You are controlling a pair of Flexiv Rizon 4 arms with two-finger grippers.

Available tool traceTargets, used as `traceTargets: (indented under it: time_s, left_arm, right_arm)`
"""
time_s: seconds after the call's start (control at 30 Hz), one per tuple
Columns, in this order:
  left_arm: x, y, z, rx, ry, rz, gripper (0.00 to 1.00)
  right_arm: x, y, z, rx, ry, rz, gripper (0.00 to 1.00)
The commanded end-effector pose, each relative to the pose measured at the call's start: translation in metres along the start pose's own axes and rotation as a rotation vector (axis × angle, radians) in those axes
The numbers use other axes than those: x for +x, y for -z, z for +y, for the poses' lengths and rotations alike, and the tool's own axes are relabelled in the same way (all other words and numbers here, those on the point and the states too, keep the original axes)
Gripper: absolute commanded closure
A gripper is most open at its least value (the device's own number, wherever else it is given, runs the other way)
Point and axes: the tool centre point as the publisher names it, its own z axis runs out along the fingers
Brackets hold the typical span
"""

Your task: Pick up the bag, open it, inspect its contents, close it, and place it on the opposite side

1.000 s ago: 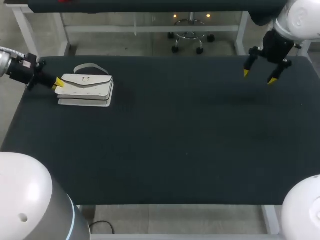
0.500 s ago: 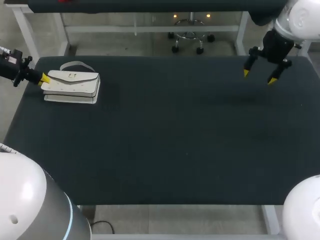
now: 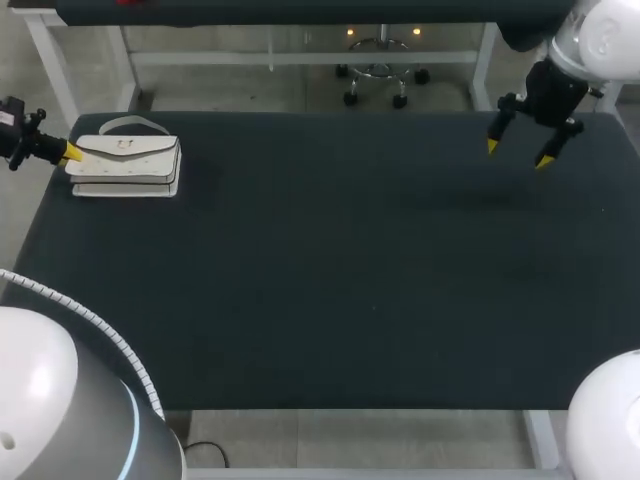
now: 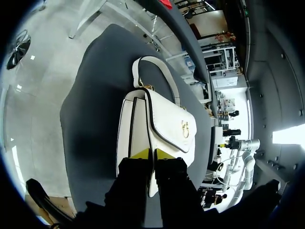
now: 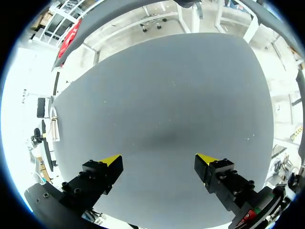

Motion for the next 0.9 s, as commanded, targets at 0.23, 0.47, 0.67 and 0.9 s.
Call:
traceTargets:
  time_s: [0.23, 0.47, 0.67, 0.9]
  left_arm:
    - [-0.022, 0.008, -0.023, -0.165, -0.003, 0.058, 1.00]
    - [-0.022, 0.007, -0.025, -0.191, -0.020, 0.065, 1.00]
    - [-0.010, 0.015, -0.011, -0.185, -0.047, 0.055, 0.00]
    - [0.011, 0.036, 0.016, -0.157, -0.085, 0.001, 0.00]
  right_arm:
    - [0.000, 0.000, -0.001, 0.000, -0.001, -0.002, 0.00]
    - [0.000, 0.000, -0.001, 0.000, -0.001, -0.002, 0.00]
    - [0.000, 0.000, -0.001, 0.000, -0.001, -0.002, 0.00]
    - [0.000, 0.000, -0.001, 0.000, -0.001, -0.002, 0.00]
